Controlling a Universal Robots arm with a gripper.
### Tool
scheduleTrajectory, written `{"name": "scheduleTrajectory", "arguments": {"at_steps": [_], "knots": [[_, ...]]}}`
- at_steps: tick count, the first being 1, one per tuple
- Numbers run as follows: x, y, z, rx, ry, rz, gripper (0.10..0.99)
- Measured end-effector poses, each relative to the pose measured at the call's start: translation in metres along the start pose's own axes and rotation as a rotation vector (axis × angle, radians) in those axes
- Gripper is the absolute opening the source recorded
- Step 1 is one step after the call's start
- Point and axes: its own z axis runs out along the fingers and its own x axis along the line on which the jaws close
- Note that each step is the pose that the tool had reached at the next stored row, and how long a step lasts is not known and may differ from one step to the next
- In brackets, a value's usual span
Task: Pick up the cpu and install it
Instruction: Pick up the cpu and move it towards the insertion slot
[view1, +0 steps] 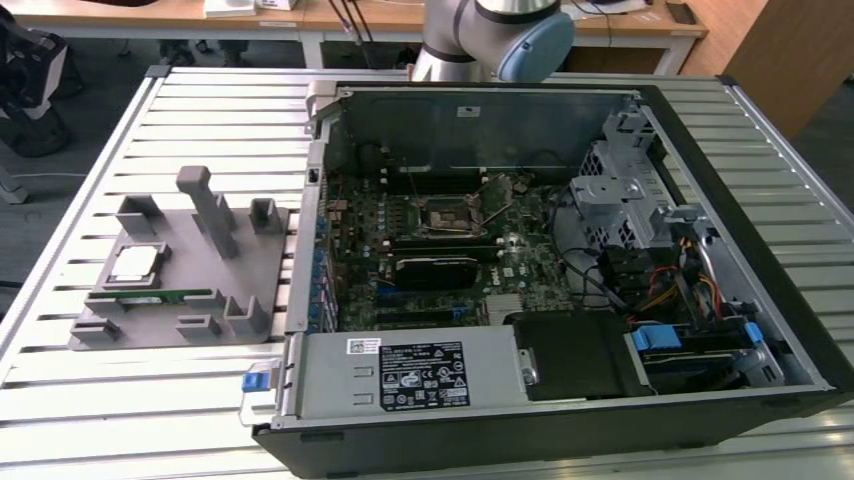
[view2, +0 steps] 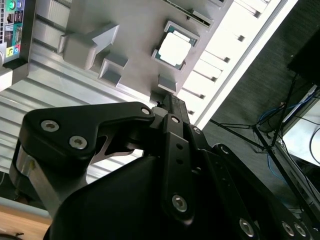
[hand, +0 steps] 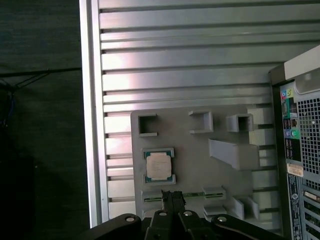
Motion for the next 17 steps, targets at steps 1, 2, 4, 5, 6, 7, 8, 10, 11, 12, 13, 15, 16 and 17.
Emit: {"name": "scheduleTrajectory", "arguments": {"at_steps": [1,2,4,5,6,7,8,10,11,12,13,15,16,17], "knots": [[0.0,0.0,0.0008,0.0,-0.0001,0.0,0.106],[0.0,-0.0001,0.0015,0.0,0.0,0.0,0.106],[0.0,-0.0001,0.0028,0.0,0.0001,0.0,0.106],[0.0001,-0.0001,0.0035,0.0,0.0002,0.0,0.106],[0.0001,-0.0001,0.0042,0.0,0.0004,0.0,0.106],[0.0001,-0.0002,0.005,0.0,0.0006,0.0,0.106],[0.0002,-0.0002,0.0057,0.0,0.0011,0.0,0.106],[0.0002,-0.0002,0.0072,0.0,0.0018,0.0,0.106],[0.0002,-0.0003,0.0079,0.0,0.0021,0.0,0.106],[0.0002,-0.0003,0.0088,0.0,0.002,0.0,0.106],[0.0002,-0.0004,0.0094,0.0,0.0025,0.0,0.106],[0.0002,-0.0004,0.0109,0.0,0.0028,0.0,0.106],[0.0002,-0.0005,0.0115,0.0,0.003,0.0,0.106],[0.0003,-0.0005,0.0122,0.0,0.003,0.0,0.106]]}}
